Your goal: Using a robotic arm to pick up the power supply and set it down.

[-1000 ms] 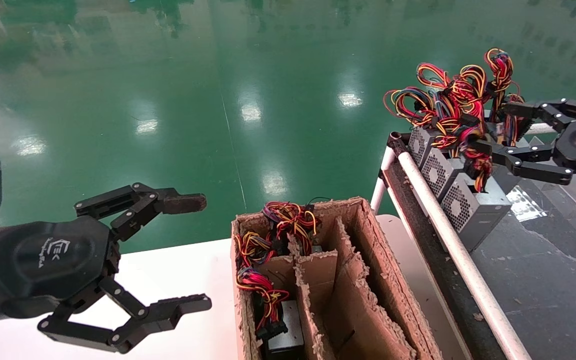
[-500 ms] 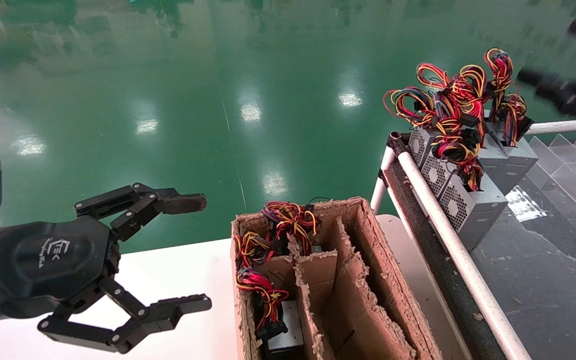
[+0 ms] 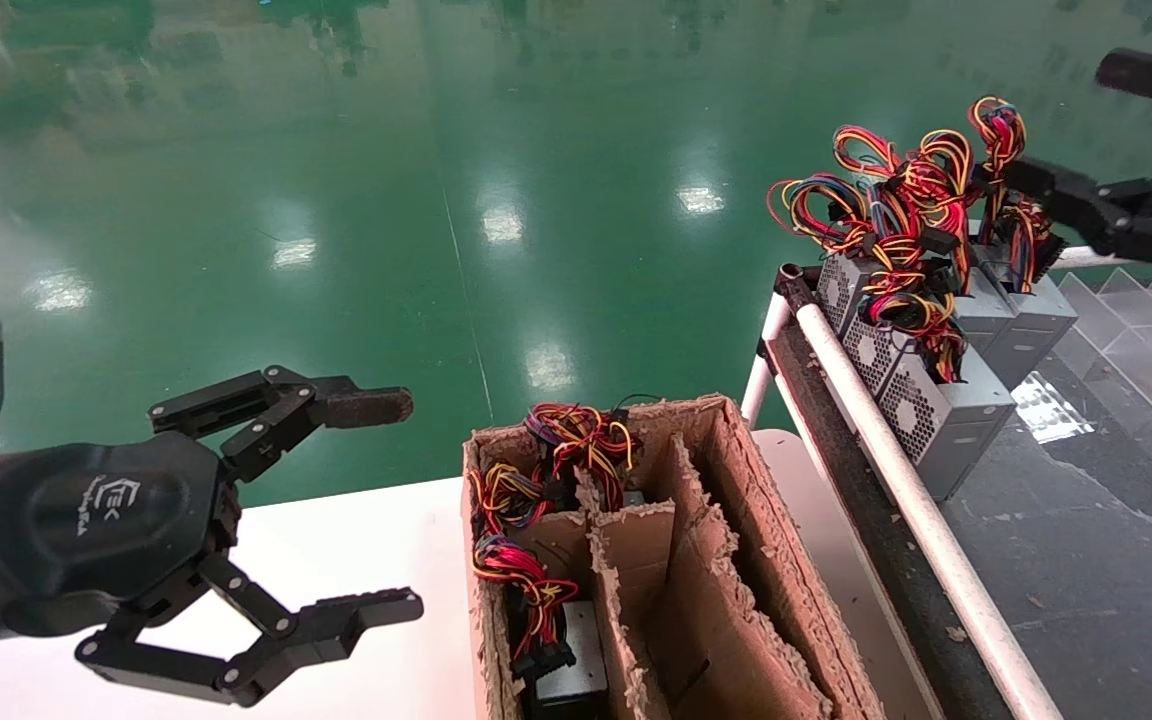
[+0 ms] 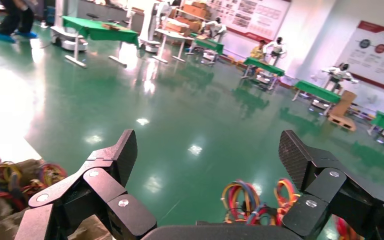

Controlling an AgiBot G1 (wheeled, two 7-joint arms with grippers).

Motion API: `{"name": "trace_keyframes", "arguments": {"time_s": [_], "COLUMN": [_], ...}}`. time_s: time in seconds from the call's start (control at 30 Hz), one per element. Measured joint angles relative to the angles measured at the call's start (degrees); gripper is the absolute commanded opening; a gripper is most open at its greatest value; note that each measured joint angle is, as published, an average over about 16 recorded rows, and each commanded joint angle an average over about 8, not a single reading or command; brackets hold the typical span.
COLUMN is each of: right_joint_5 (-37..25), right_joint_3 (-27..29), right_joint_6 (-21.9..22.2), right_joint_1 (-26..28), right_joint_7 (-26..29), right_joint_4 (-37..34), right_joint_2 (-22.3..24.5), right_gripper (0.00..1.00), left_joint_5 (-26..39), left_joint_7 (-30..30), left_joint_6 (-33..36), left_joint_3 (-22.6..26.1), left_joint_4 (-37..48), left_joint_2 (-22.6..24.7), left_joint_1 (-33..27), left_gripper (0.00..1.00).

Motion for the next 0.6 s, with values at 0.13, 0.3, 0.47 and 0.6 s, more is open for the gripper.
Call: {"name": "trace_keyframes", "arguments": {"time_s": [0.13, 0.3, 0.47, 0.6], "right_joint_5": [1.45, 3.28, 5.10, 6.57], "right_joint_3": [0.02, 0.05, 0.08, 0.11], "right_joint_6": [0.32, 0.73, 1.14, 1.46], "right_joint_1": [-2.82, -6.38, -9.91, -12.77], "right_joint_7": [2.47, 5.58, 8.67, 11.16], "right_joint_4": [4.94, 11.15, 17.33, 22.32], "right_joint_2": [0.33, 0.74, 1.15, 1.48], "right_gripper": [1.00, 1.00, 1.00, 1.00], "left_joint_5": [0.00, 0.00, 0.00, 0.00], "left_joint_7": [0.00, 0.00, 0.00, 0.00], "left_joint_6": [0.00, 0.00, 0.00, 0.00], "left_joint_3": [0.00, 0.00, 0.00, 0.00], "left_joint_4": [0.00, 0.00, 0.00, 0.00], "left_joint_2": [0.00, 0.00, 0.00, 0.00], "left_joint_1": [0.00, 0.00, 0.00, 0.00], "left_gripper": [1.00, 1.00, 1.00, 1.00]}}
